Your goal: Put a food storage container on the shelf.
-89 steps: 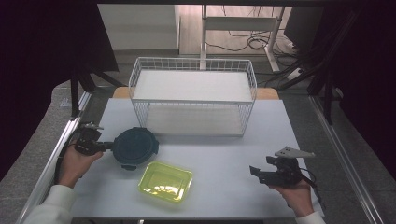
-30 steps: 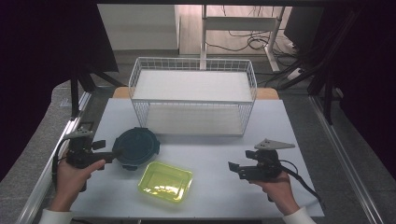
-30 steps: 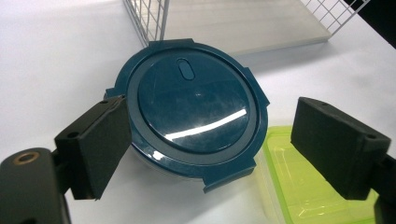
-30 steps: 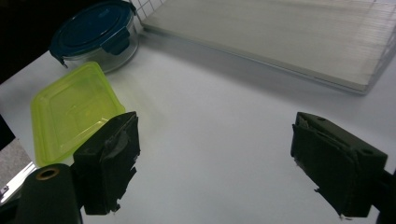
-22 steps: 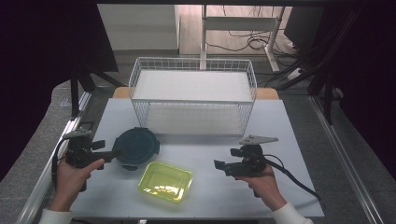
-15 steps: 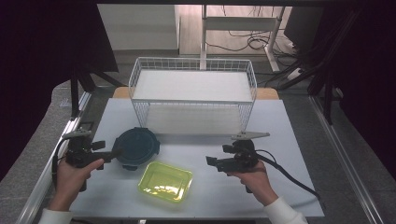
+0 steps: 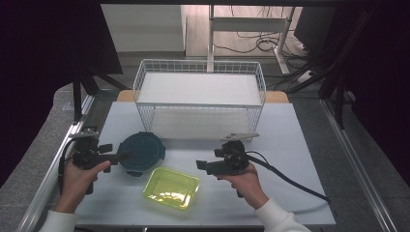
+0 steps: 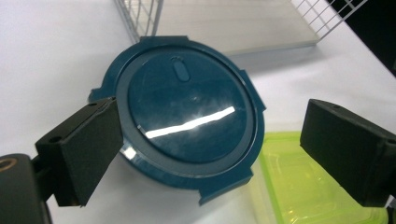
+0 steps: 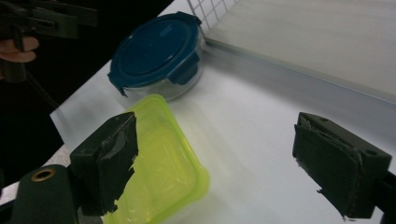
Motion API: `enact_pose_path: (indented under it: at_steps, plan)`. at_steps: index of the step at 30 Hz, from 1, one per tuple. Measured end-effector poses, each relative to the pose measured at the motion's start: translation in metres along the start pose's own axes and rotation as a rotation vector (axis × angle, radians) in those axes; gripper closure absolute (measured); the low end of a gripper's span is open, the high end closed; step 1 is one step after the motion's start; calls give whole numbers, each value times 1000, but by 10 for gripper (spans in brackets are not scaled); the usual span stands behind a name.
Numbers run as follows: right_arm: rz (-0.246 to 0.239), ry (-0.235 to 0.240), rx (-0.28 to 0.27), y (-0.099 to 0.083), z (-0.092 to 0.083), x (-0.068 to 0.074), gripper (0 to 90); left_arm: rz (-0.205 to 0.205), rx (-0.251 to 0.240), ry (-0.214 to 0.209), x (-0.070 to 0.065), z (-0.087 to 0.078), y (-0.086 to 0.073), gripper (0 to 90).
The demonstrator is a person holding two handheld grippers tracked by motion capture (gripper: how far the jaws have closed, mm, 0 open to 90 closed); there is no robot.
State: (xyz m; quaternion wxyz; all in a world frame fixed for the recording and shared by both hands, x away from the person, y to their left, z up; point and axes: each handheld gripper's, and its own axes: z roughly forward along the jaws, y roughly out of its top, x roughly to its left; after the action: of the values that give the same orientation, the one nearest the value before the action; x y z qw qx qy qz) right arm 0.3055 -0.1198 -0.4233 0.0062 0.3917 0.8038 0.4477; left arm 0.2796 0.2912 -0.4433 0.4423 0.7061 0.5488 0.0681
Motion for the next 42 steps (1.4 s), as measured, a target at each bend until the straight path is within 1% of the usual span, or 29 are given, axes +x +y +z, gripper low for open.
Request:
enact_pose_path:
  at_steps: [2, 3, 4, 5, 7, 9, 11, 13, 14, 16, 17, 18, 19, 20, 21, 22, 23, 26, 28, 31, 32, 33, 34, 35, 36, 38, 39, 40, 42]
  plan:
    - [3, 4, 0, 2, 4, 1, 139, 1, 2, -4, 1, 3, 2, 57]
    - [17, 14, -2, 4, 10, 0, 140, -3, 8, -11, 4, 7, 3, 57]
    - [17, 14, -2, 4, 10, 0, 140, -3, 8, -11, 4, 7, 3, 57]
    - [44, 24, 2, 7, 15, 0, 143, -13, -2, -16, 7, 8, 4, 60]
    - [46, 15, 10, 9, 21, 0, 144, -24, -15, -25, 11, 8, 6, 71]
    - [55, 23, 19, 11, 28, 1, 144, -29, -16, -31, 16, 7, 9, 76]
    - [67, 40, 24, 14, 35, 4, 145, -28, -8, -31, 21, 7, 9, 79]
    - [69, 48, 31, 17, 43, 7, 147, -26, -3, -30, 22, 8, 9, 82]
    - [76, 57, 34, 18, 48, 9, 148, -29, 17, -34, 27, 9, 9, 82]
    - [92, 77, 47, 21, 57, 12, 148, -36, 26, -41, 31, 10, 8, 80]
    - [100, 86, 54, 23, 63, 13, 149, -52, 40, -50, 39, 12, 8, 78]
    - [111, 91, 59, 24, 67, 13, 149, -52, 40, -50, 39, 12, 8, 78]
    - [118, 94, 68, 26, 73, 13, 150, -75, 43, -57, 48, 14, 7, 78]
    - [122, 94, 71, 27, 77, 14, 154, -75, 43, -57, 48, 14, 7, 78]
    - [122, 94, 71, 27, 77, 14, 154, -83, 44, -64, 51, 15, 7, 78]
    - [135, 103, 73, 29, 81, 14, 154, -96, 45, -76, 55, 16, 7, 78]
    - [138, 105, 88, 33, 91, 16, 155, -110, 51, -96, 61, 19, 6, 74]
    - [151, 122, 102, 37, 103, 19, 154, -119, 57, -95, 65, 21, 5, 71]
    - [186, 147, 108, 40, 112, 19, 154, -138, 60, -114, 70, 26, 4, 63]
    - [201, 149, 124, 43, 124, 21, 155, -152, 83, -127, 76, 32, 4, 54]
    - [201, 149, 124, 43, 124, 21, 155, -152, 83, -127, 76, 32, 4, 49]
    - [223, 166, 124, 43, 128, 20, 155, -159, 93, -133, 79, 35, 3, 49]
    - [278, 190, 134, 43, 136, 16, 157, -172, 100, -148, 81, 38, 2, 48]
    - [291, 190, 133, 43, 138, 15, 162, -185, 101, -167, 83, 40, 1, 48]
    - [299, 186, 140, 42, 142, 12, 168, -189, 104, -175, 83, 41, 0, 48]
    - [304, 184, 144, 42, 144, 11, 170, -189, 110, -175, 83, 43, 0, 48]
    - [330, 201, 149, 42, 149, 8, 173, -187, 121, -178, 83, 46, -1, 47]
    - [330, 201, 149, 42, 149, 8, 173, -187, 121, -178, 83, 46, -1, 47]
    - [352, 210, 147, 43, 153, 7, 177, -189, 125, -178, 84, 48, -1, 47]
